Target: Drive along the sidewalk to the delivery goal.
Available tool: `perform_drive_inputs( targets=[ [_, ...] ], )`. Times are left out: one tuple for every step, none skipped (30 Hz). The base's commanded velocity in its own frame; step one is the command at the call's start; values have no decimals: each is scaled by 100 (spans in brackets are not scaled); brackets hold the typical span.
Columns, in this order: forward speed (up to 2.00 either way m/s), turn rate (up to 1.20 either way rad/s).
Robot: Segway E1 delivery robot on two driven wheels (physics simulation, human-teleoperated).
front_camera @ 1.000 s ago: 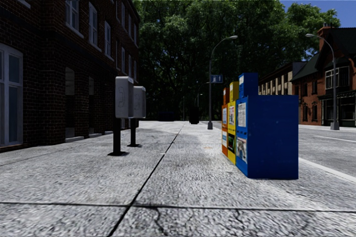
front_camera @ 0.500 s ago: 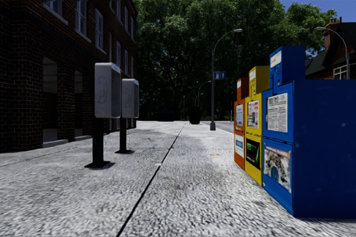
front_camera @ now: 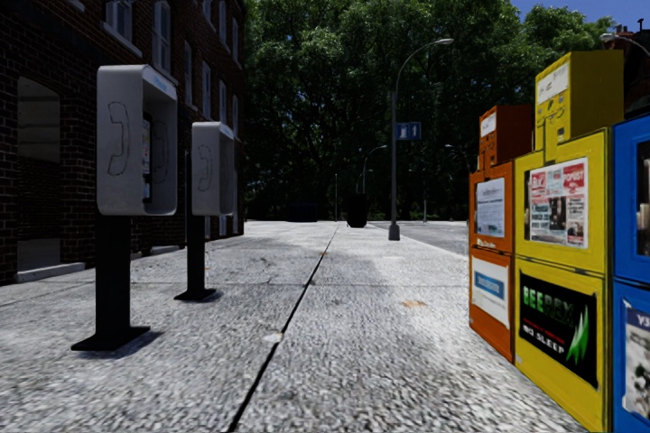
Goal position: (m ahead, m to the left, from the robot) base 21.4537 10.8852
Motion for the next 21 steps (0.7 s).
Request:
perform_drive_inputs(
  targets=[
    [200,34],
    [200,37],
    [200,30],
    [200,30],
    [200,0],
    [200,0],
    [200,0],
    [200,0],
    [200,0],
    [200,0],
    [200,0],
    [200,0],
    [200,0],
    [200,0],
    [200,0],
    [200,0],
    [200,0],
    [200,0],
    [200,0],
    [200,0],
    [200,0]
  ],
)
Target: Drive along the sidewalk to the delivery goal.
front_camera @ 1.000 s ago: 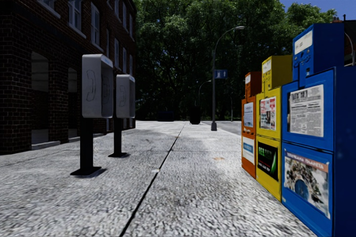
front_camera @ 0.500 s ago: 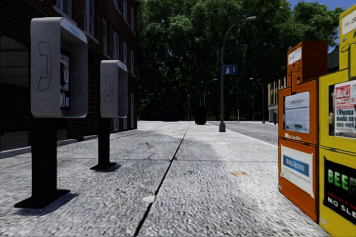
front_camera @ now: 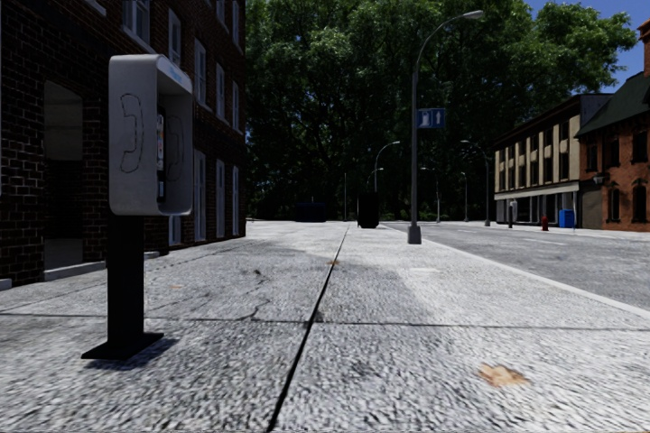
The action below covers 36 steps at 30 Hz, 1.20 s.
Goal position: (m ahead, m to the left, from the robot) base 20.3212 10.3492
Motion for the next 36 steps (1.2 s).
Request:
perform_drive_inputs(
  targets=[
    [200,0],
    [200,0],
    [200,0],
    [200,0],
    [200,0],
    [200,0],
    [200,0],
    [200,0],
    [200,0],
    [200,0],
    [200,0],
    [200,0],
    [200,0],
    [200,0],
    [200,0],
    [200,0],
    [200,0],
    [200,0],
    [200,0],
    [200,0],
    [200,0],
    [200,0],
    [200,0],
    [200,0],
    [200,0],
    [200,0],
    [200,0],
    [200,0],
    [200,0],
    [200,0],
    [200,0],
    [200,0],
    [200,0],
    [200,0],
    [200,0],
    [200,0]
  ],
)
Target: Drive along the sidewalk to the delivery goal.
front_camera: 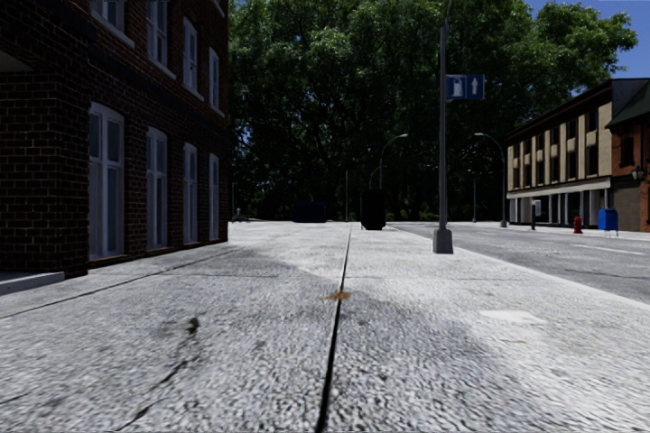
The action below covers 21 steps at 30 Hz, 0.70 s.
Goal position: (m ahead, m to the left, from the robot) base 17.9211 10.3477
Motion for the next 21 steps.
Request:
perform_drive_inputs(
  targets=[
    [200,0],
    [200,0],
    [200,0],
    [200,0],
    [200,0],
    [200,0],
    [200,0],
    [200,0],
    [200,0],
    [200,0],
    [200,0],
    [200,0],
    [200,0],
    [200,0],
    [200,0],
    [200,0],
    [200,0],
    [200,0],
    [200,0],
    [200,0],
    [200,0]
  ],
)
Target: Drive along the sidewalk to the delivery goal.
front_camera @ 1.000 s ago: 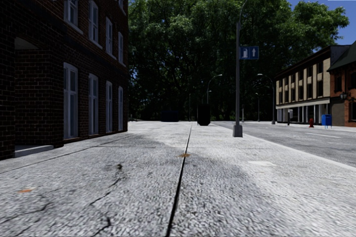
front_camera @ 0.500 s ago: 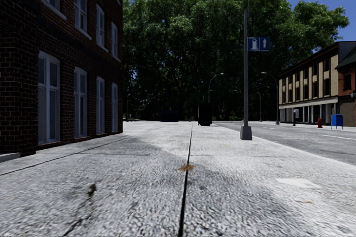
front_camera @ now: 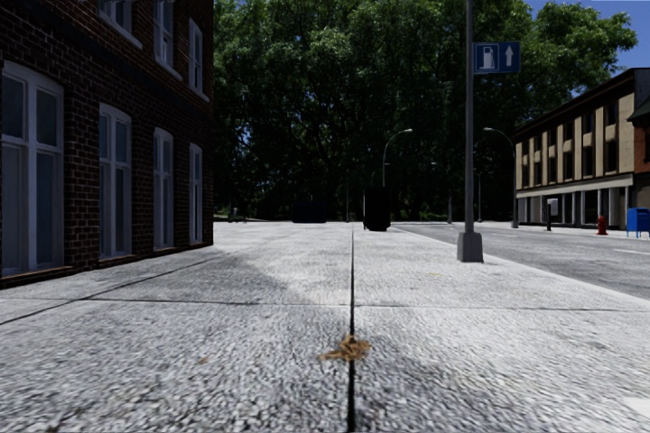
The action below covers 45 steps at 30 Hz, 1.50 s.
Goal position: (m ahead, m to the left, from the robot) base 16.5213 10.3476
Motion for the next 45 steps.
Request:
perform_drive_inputs(
  targets=[
    [200,0],
    [200,0],
    [200,0],
    [200,0],
    [200,0],
    [200,0],
    [200,0],
    [200,0],
    [200,0],
    [200,0],
    [200,0],
    [200,0],
    [200,0],
    [200,0],
    [200,0],
    [200,0],
    [200,0],
    [200,0],
    [200,0],
    [200,0],
    [200,0],
    [200,0],
    [200,0],
    [200,0],
    [200,0],
    [200,0],
    [200,0],
    [200,0],
    [200,0],
    [200,0],
    [200,0],
    [200,0],
    [200,0],
    [200,0],
    [200,0],
    [200,0],
    [200,0],
    [200,0],
    [200,0],
    [200,0],
    [200,0],
    [200,0],
    [200,0],
    [200,0],
    [200,0]
  ],
)
